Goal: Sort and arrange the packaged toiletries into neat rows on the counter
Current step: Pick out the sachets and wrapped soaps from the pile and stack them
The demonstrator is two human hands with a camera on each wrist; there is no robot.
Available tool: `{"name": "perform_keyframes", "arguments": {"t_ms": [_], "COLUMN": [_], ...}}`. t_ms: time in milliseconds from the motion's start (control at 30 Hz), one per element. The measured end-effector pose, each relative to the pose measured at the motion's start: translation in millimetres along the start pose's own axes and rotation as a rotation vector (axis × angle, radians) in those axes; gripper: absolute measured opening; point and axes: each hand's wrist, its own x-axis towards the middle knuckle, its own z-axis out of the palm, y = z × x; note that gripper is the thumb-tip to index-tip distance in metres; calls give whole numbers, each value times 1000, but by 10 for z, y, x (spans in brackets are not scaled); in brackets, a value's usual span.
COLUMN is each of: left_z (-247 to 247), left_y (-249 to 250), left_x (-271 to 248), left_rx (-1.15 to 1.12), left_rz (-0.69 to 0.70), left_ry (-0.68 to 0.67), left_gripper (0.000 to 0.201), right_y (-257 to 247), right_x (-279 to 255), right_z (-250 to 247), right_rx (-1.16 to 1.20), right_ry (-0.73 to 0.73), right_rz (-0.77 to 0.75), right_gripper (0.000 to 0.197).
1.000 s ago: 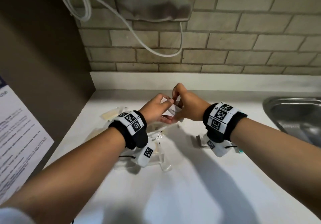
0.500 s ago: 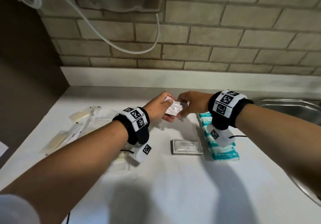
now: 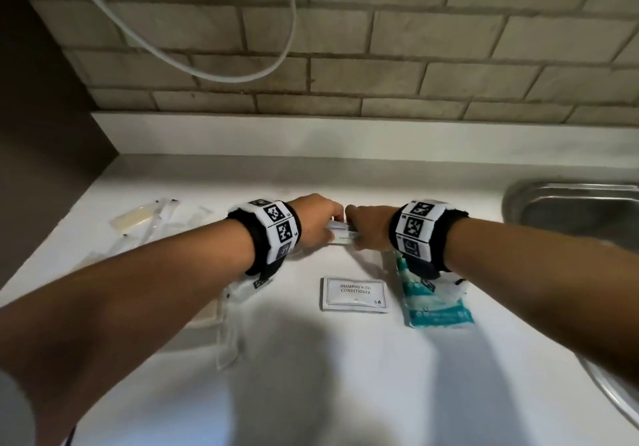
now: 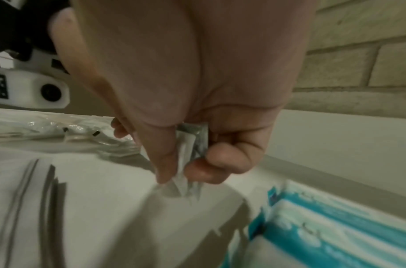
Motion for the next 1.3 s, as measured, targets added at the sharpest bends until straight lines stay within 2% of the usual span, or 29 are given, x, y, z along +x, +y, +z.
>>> {"name": "perform_keyframes", "arguments": {"t_ms": [267, 367, 467, 567, 633, 833, 967, 1067, 1200, 1300], "left_z": [276, 285, 276, 258, 255, 205, 174, 103, 30, 29], "left_y": [97, 80, 60, 31, 1, -46, -90, -122, -156, -192], "left_x": [127, 144, 145, 131, 120, 44, 94, 208, 363, 484], "left_rx": [141, 192, 205, 149, 101, -39, -282, -395, -432, -428], "left_rz": [-3, -31, -36, -60, -71, -22, -52, -69, -94, -113], "left_ry": [-8, -34, -66, -91, -91, -40, 19, 30, 12, -17], "left_gripper": [28, 27, 22, 20, 27, 39, 32, 19, 18, 17], "right_y": [-22, -2, 28, 55, 72, 144, 246, 327, 403, 450], "right_x": [76, 67, 27, -21, -40, -76, -37, 72, 248, 347], "right_z": [169, 102, 31, -10, -12, 6, -57, -154, -246, -289], "right_rx": [50, 86, 26, -12, -1, 152, 253, 284, 358, 360], "right_ry": [65, 32, 12, 32, 50, 75, 42, -31, -122, -125], "right_rz": [22, -2, -37, -63, -66, -24, 46, 93, 110, 116], "right_gripper": [43, 50, 41, 29, 24, 23, 29, 25, 27, 28]}}
